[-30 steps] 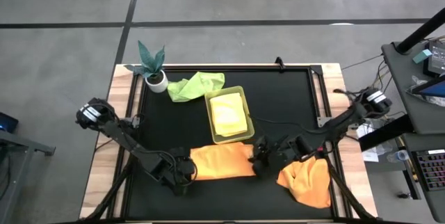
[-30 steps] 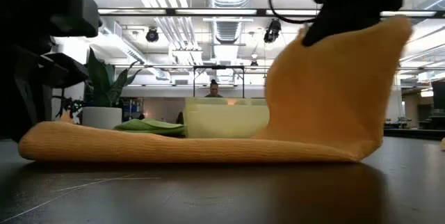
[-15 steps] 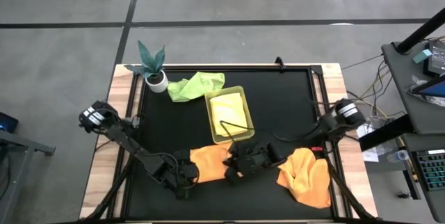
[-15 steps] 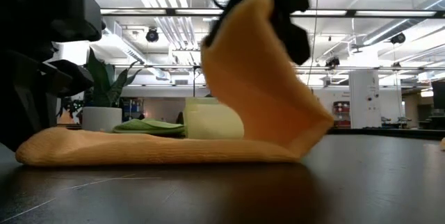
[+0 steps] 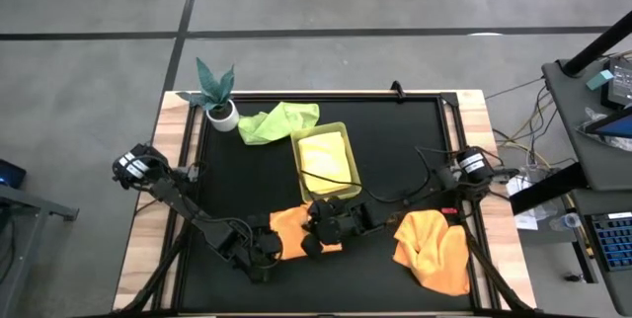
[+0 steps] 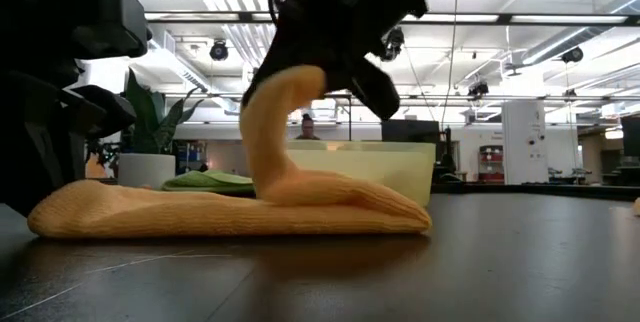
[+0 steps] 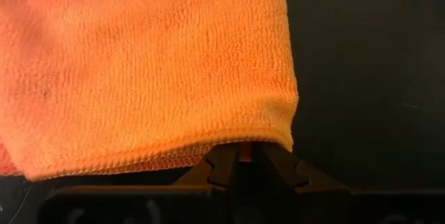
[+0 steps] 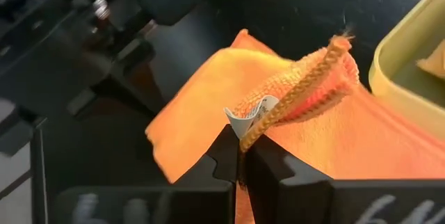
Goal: Fold microfiber towels
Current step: Fold the left orange microfiber cloth
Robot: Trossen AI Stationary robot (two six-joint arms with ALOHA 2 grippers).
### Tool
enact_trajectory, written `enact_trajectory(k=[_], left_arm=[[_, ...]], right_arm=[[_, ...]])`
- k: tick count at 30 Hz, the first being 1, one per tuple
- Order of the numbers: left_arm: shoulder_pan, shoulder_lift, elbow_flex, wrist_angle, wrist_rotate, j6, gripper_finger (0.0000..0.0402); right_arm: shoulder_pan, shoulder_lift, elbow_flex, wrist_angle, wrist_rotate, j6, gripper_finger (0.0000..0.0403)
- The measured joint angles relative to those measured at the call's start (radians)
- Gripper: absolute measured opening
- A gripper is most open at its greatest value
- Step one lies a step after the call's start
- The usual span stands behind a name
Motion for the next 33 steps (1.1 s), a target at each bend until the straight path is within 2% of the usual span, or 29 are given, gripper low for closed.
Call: enact_trajectory(k=[11, 17, 29, 33], left_arm=[[-0.001, 0.001, -0.002, 0.007, -0.031, 0.003, 0.0026], [-0.001, 0.001, -0.003, 0.010, -0.034, 0.005, 0.0026], [0.000, 0.001, -0.010, 0.010, -0.035, 0.005, 0.0026], [0.000, 0.001, -0.011, 0.010, -0.046, 0.004, 0.0026]], right_arm=[[-0.009, 0.065, -0.001, 0.118, -0.005, -0.013, 0.0009], [-0.028, 0.090, -0.002, 0.214, -0.057, -0.017, 0.0009], [-0.048, 0.120, -0.002, 0.263, -0.071, -0.036, 0.0009], [-0.048, 0.120, -0.002, 0.280, -0.071, -0.049, 0.0021]])
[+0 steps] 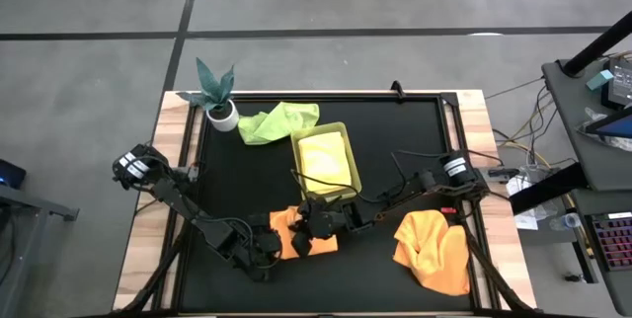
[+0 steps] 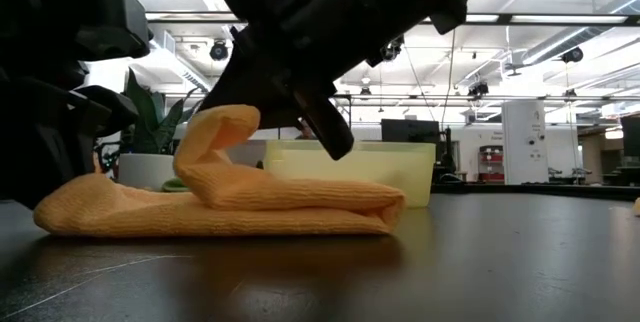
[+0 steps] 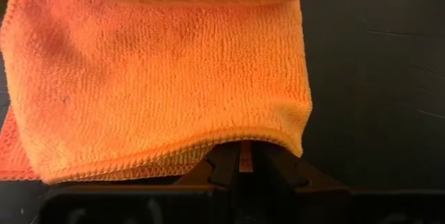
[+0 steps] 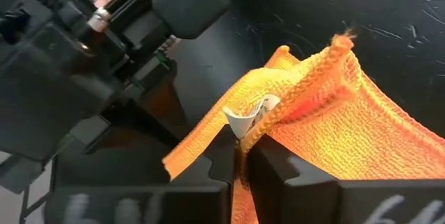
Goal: Fold microfiber towels
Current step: Fold the left orange microfiber cloth
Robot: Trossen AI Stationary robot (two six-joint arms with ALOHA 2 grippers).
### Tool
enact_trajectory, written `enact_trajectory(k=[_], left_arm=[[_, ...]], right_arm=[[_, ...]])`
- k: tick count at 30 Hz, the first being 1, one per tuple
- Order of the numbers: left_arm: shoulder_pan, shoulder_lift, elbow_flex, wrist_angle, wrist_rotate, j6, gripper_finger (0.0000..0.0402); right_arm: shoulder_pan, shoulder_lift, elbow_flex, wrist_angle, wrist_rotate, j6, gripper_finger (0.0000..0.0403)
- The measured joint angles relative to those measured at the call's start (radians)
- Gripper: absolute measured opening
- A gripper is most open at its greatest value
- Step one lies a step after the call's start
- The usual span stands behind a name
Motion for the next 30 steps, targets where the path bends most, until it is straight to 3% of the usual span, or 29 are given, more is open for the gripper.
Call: enact_trajectory(k=[17, 23, 30], left_arm=[[0.000, -0.001, -0.001, 0.000, 0.006, -0.006, 0.0026], [0.000, -0.008, 0.006, 0.003, 0.097, -0.007, 0.0026], [-0.002, -0.050, 0.007, -0.055, 0.186, -0.008, 0.0026]], right_arm=[[-0.005, -0.004, 0.000, 0.062, -0.028, -0.085, 0.0145], [0.002, -0.050, 0.000, 0.032, -0.099, -0.240, 0.0157], [0.056, -0.125, 0.000, -0.143, -0.077, -0.418, 0.0142]])
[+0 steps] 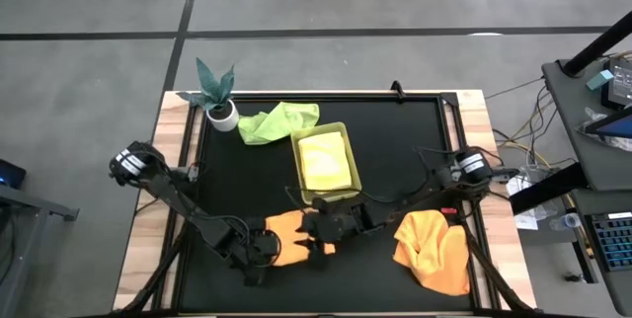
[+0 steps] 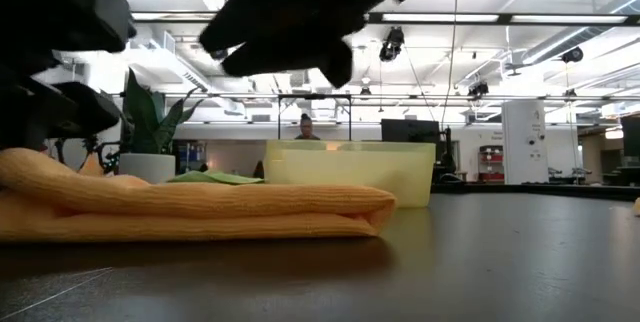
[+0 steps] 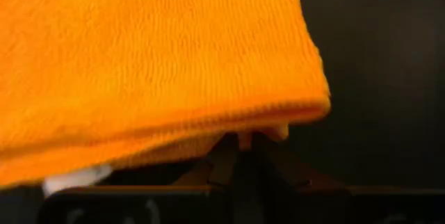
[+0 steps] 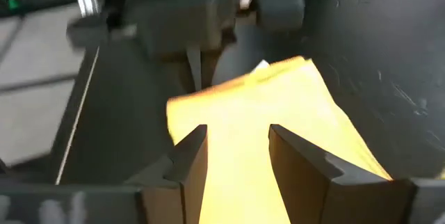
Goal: Fold microfiber towels
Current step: Fold the left orange microfiber cloth, then put the folded left orange microfiber cloth yellow microfiber cloth into the bin
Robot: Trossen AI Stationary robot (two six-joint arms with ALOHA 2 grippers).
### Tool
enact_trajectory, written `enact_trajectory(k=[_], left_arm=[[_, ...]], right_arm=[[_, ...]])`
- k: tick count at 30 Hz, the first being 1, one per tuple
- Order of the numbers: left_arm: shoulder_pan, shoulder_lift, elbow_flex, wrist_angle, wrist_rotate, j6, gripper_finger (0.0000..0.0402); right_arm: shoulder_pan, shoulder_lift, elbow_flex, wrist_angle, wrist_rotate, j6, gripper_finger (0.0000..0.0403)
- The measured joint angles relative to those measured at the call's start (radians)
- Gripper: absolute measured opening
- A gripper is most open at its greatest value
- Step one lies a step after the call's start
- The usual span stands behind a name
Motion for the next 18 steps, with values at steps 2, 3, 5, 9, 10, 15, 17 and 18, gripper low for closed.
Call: enact_trajectory(k=[2, 3, 5, 9, 10, 15, 17, 18], left_arm=[[0.000, -0.021, 0.000, -0.031, 0.003, -0.005, 0.0026], [0.000, -0.033, 0.000, -0.050, 0.003, -0.014, 0.0026], [0.000, -0.057, 0.000, -0.083, 0.002, -0.027, 0.0026], [0.000, -0.096, 0.000, -0.144, 0.006, -0.079, 0.0026], [0.000, -0.107, 0.000, -0.148, 0.008, -0.090, 0.0026], [0.000, -0.137, 0.019, -0.116, -0.062, -0.096, 0.0026], [0.001, -0.137, 0.020, -0.082, -0.118, -0.074, 0.0026], [0.003, -0.130, 0.019, -0.049, -0.130, -0.058, 0.0026]], right_arm=[[0.019, -0.015, 0.000, -0.055, 0.026, -0.027, 0.0141], [0.029, -0.019, 0.000, -0.087, 0.031, -0.045, 0.0141], [0.047, -0.019, 0.000, -0.141, 0.058, -0.055, 0.0141], [0.075, -0.019, -0.001, -0.244, 0.118, -0.055, 0.0141], [0.080, -0.020, -0.001, -0.270, 0.130, -0.055, 0.0141], [0.105, -0.022, -0.001, -0.345, 0.167, -0.055, 0.0141], [0.115, -0.023, -0.001, -0.365, 0.179, -0.054, 0.0141], [0.120, -0.023, -0.001, -0.375, 0.184, -0.052, 0.0141]])
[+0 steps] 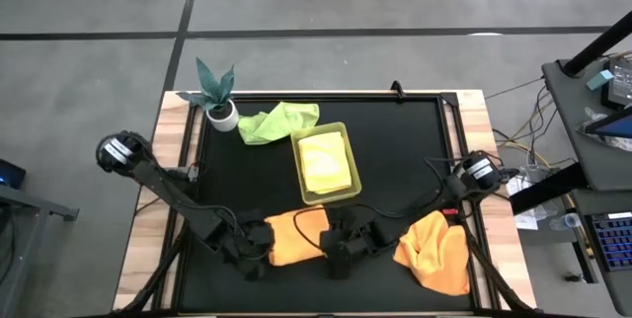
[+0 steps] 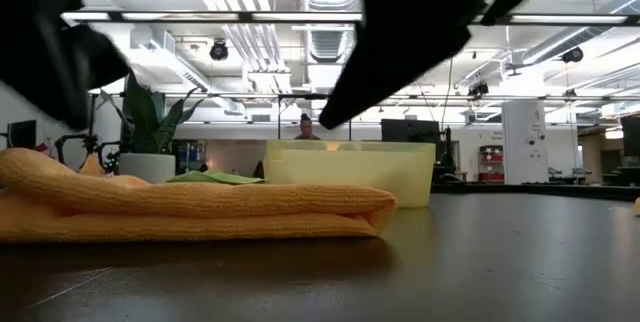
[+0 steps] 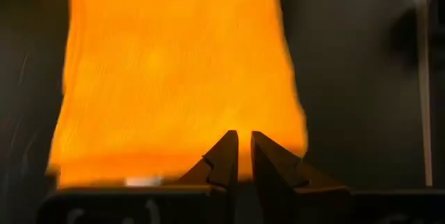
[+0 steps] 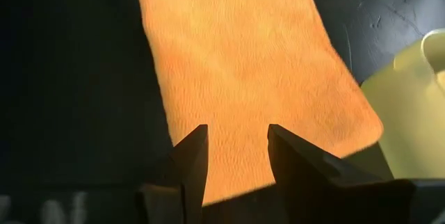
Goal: Fold microfiber towels
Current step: Put the folded left orange microfiber cloth yellow microfiber cloth into the bin
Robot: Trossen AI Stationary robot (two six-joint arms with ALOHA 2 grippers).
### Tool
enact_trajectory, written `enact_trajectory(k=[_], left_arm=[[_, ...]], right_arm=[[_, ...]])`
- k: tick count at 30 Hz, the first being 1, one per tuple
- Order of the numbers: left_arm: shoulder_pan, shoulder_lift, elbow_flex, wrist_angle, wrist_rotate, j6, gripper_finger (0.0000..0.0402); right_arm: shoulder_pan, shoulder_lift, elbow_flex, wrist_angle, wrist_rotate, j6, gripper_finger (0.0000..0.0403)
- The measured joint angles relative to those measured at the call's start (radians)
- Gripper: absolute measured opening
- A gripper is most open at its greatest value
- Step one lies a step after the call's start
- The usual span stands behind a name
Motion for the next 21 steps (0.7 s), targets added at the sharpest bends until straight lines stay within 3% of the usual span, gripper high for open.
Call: enact_trajectory(k=[6, 21], left_arm=[[0.001, 0.082, -0.004, 0.151, -0.009, 0.070, 0.0026], [0.000, 0.136, -0.011, 0.022, 0.110, -0.019, 0.0026]], right_arm=[[0.019, 0.000, 0.000, -0.054, 0.010, 0.058, 0.0141], [0.050, -0.013, -0.008, -0.342, 0.026, 0.247, 0.0142]])
